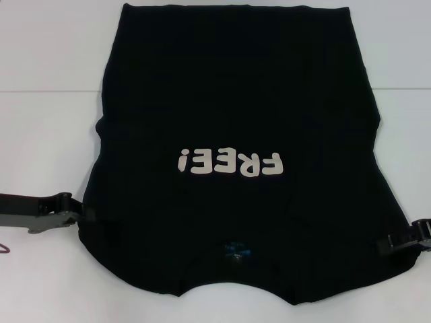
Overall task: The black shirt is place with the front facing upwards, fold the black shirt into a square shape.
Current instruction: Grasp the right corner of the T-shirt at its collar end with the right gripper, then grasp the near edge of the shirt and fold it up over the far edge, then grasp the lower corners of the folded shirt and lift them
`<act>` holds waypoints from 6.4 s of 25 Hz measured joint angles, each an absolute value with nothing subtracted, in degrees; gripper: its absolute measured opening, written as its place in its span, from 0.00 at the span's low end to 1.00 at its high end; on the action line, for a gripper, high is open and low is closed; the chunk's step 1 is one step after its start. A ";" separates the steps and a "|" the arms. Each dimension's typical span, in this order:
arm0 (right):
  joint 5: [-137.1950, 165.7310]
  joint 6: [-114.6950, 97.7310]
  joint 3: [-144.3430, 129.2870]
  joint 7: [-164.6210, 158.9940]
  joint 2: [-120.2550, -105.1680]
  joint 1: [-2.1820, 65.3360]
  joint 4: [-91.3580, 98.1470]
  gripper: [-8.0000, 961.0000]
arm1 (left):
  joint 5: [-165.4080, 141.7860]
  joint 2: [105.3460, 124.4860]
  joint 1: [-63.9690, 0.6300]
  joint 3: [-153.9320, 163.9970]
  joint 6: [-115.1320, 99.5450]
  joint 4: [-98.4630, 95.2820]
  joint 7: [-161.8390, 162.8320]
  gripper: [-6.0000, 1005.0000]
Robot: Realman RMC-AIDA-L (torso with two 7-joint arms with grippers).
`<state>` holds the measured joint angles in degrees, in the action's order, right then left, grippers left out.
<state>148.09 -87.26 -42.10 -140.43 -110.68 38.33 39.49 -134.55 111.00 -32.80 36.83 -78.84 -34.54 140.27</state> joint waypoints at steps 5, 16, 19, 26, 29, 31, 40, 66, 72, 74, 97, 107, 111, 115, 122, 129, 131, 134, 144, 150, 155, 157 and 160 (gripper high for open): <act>148.01 -86.53 -42.10 -140.06 -110.66 38.43 39.98 0.78 | -134.56 111.00 -32.89 36.54 -78.84 -34.54 140.27 0.04; 148.04 -85.77 -42.89 -139.90 -110.65 39.06 39.50 0.29 | -134.56 110.81 -32.87 36.27 -79.20 -34.54 140.14 0.04; 148.06 -85.74 -42.91 -139.90 -110.65 39.11 39.50 0.16 | -133.95 110.81 -32.81 36.21 -79.20 -34.54 139.49 0.04; 148.10 -85.79 -42.90 -139.82 -110.52 39.11 39.57 0.05 | -131.86 110.79 -32.38 36.21 -79.56 -34.43 137.99 0.04; 148.09 -86.53 -42.67 -138.97 -110.37 39.11 39.63 0.05 | -131.67 110.64 -32.32 36.21 -80.80 -34.04 137.37 0.04; 147.97 -87.72 -42.46 -138.16 -110.19 39.01 39.73 0.05 | -131.66 110.28 -32.33 36.21 -82.75 -34.01 137.21 0.04; 147.86 -98.25 -40.92 -132.29 -108.43 36.22 40.21 0.04 | -132.35 108.47 -30.61 36.45 -94.63 -33.92 136.63 0.04; 138.08 -104.48 -21.89 -124.33 -108.00 30.65 34.08 0.04 | -134.43 108.24 -34.35 18.28 -102.11 -30.82 134.87 0.04; 124.47 -95.46 -14.37 -122.81 -108.29 29.59 27.86 0.04 | -122.32 109.21 -34.29 13.93 -90.49 -28.02 131.47 0.04; 119.41 -90.96 -13.40 -120.74 -109.18 29.34 24.85 0.04 | -118.76 109.72 -34.12 13.88 -87.44 -26.73 129.60 0.04; 97.23 -59.41 -12.90 -90.78 -119.53 36.07 16.83 0.05 | -102.55 119.06 -36.58 14.22 -61.88 -23.45 107.84 0.04; 97.10 -50.42 -13.55 -86.65 -119.69 37.96 15.04 0.05 | -102.65 120.84 -37.72 15.11 -54.22 -21.89 103.97 0.04; 97.36 -46.45 -16.21 -86.73 -119.70 38.38 14.76 0.05 | -102.83 121.97 -38.19 15.47 -50.63 -21.57 103.69 0.05; 97.13 -46.47 -17.40 -86.28 -119.73 37.95 14.74 0.10 | -102.66 122.07 -38.14 18.90 -50.44 -20.89 104.16 0.05; 96.77 -49.60 -17.14 -87.76 -119.60 35.60 14.88 0.34 | -100.58 122.31 -36.39 19.11 -50.85 -20.99 104.27 0.25; 96.92 -58.81 -17.40 -90.62 -118.21 30.93 15.37 0.48 | -98.68 120.24 -31.76 19.37 -58.12 -21.16 104.66 0.53; 97.24 -63.82 -18.03 -90.61 -117.34 29.15 15.49 0.55 | -98.65 118.70 -29.90 19.51 -64.46 -21.13 104.70 0.61; 97.44 -70.41 -21.59 -90.57 -115.91 27.01 15.81 0.70 | -99.63 116.38 -27.88 20.42 -70.25 -21.13 107.14 0.84; 103.19 -80.46 -40.42 -85.08 -114.58 24.31 21.10 0.92 | -114.20 109.69 -27.07 32.36 -75.76 -25.76 120.88 0.83; 109.78 -80.79 -40.59 -83.96 -115.10 25.57 21.27 0.92 | -116.87 110.38 -27.65 32.69 -74.00 -27.60 119.56 0.83; 110.08 -80.37 -40.42 -83.98 -115.38 25.93 21.27 0.92 | -117.24 111.08 -28.58 33.38 -70.34 -27.29 117.96 0.83; 110.10 -80.18 -40.31 -84.19 -115.43 25.93 21.27 0.92 | -117.30 111.26 -28.87 34.61 -69.28 -26.93 117.90 0.83; 110.12 -79.99 -40.37 -84.42 -115.54 25.93 21.27 0.92 | -117.32 111.53 -29.16 35.94 -68.47 -26.49 117.88 0.83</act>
